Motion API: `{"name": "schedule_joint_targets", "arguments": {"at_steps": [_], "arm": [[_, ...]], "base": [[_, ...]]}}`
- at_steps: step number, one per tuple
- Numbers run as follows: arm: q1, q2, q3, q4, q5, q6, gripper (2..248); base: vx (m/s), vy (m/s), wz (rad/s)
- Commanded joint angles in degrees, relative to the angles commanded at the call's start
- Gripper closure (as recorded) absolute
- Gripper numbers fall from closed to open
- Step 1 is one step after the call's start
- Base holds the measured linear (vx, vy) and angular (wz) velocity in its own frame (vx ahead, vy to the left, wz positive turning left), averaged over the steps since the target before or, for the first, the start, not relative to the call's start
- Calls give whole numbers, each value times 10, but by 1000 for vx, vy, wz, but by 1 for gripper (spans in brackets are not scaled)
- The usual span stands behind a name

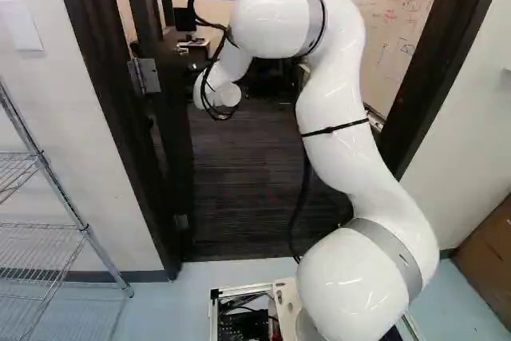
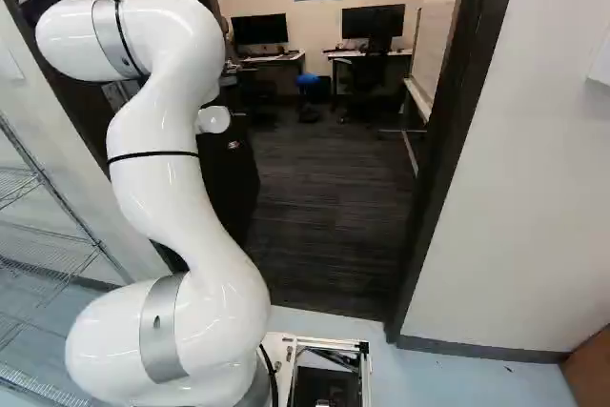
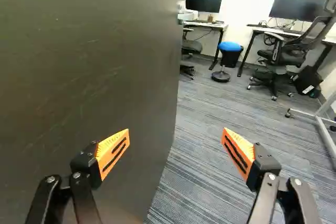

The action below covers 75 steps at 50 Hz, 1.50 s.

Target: Open the door and move inside

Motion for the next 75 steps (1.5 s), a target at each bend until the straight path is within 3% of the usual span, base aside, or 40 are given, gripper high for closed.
{"name": "schedule_joint_targets", "arguments": {"at_steps": [75], "arm": [[-81,99,131,0,0,0,3]], "base": [[0,0,0]]}}
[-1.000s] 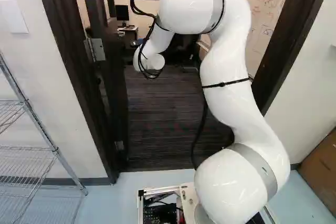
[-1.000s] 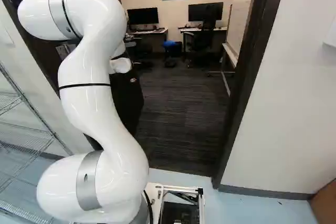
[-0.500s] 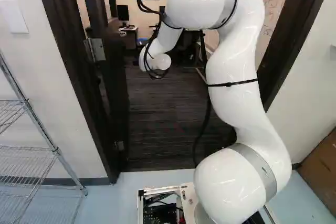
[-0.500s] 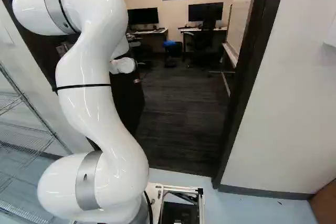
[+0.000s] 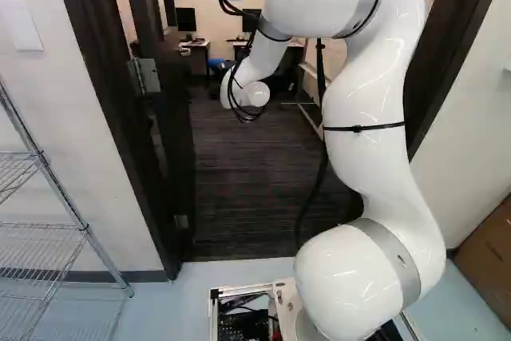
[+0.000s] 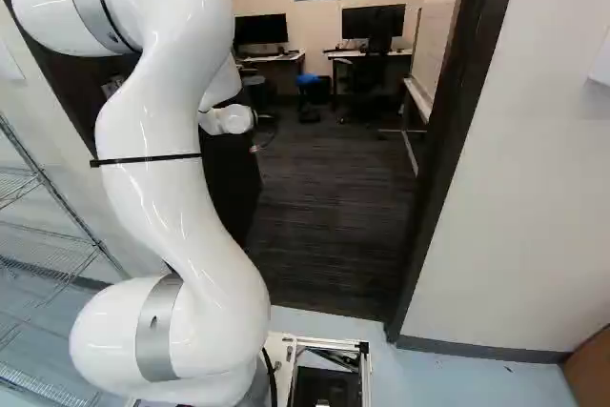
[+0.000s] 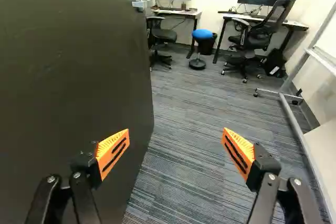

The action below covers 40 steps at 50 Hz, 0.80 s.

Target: Open the door and move inside

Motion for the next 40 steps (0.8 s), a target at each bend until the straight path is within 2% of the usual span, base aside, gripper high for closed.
{"name": "schedule_joint_targets", "arguments": {"at_steps": [40], "arm": [[-45,46,58,0,0,0,3]], "base": [[0,0,0]]}}
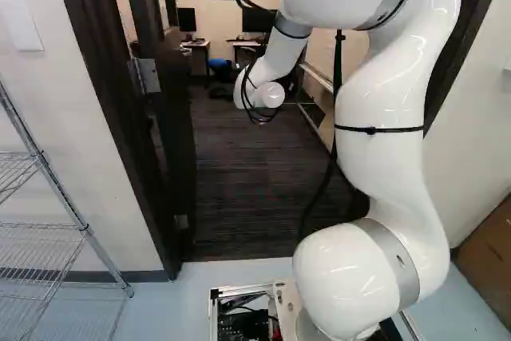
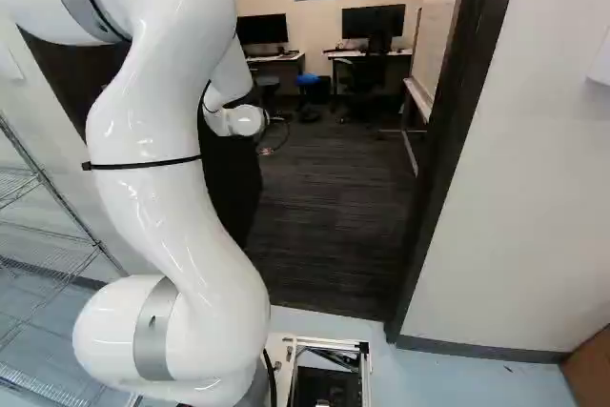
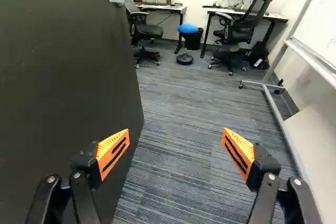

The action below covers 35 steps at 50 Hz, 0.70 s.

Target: Open the door and move inside

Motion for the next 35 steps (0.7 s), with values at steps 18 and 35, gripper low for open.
{"name": "schedule_joint_targets", "arguments": {"at_steps": [18,35], "arm": [[-13,14,17,0,0,0,3],[-14,23,29,1,3,0,3]], "base": [[0,0,0],[0,0,0]]}}
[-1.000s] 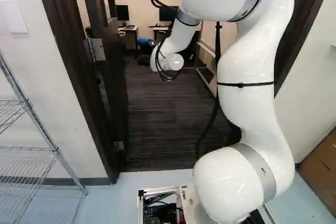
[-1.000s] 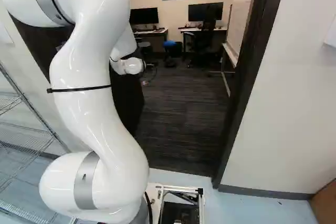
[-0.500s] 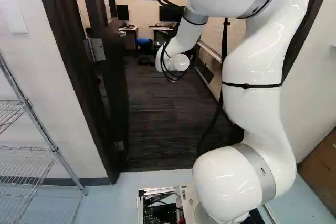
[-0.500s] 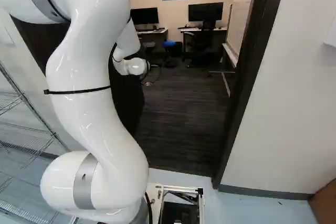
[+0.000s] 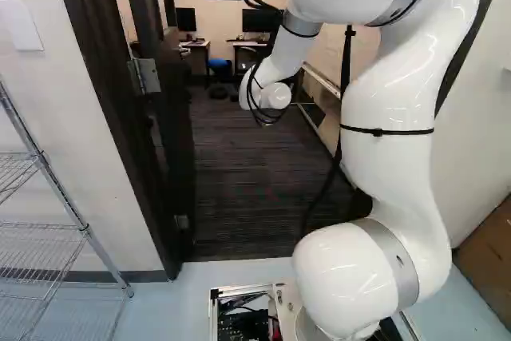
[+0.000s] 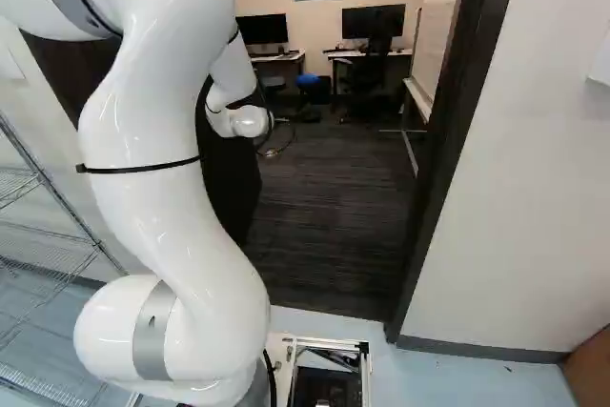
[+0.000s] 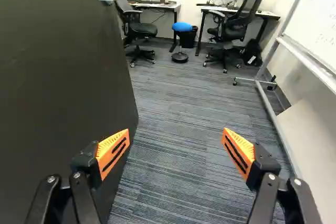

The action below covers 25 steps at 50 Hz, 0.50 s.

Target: Open the door and move inside

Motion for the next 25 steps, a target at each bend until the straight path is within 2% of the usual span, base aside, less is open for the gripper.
{"name": "schedule_joint_targets", "arguments": {"at_steps": [25], "arm": [[-7,39,50,3,13,0,3]], "base": [[0,0,0]]}}
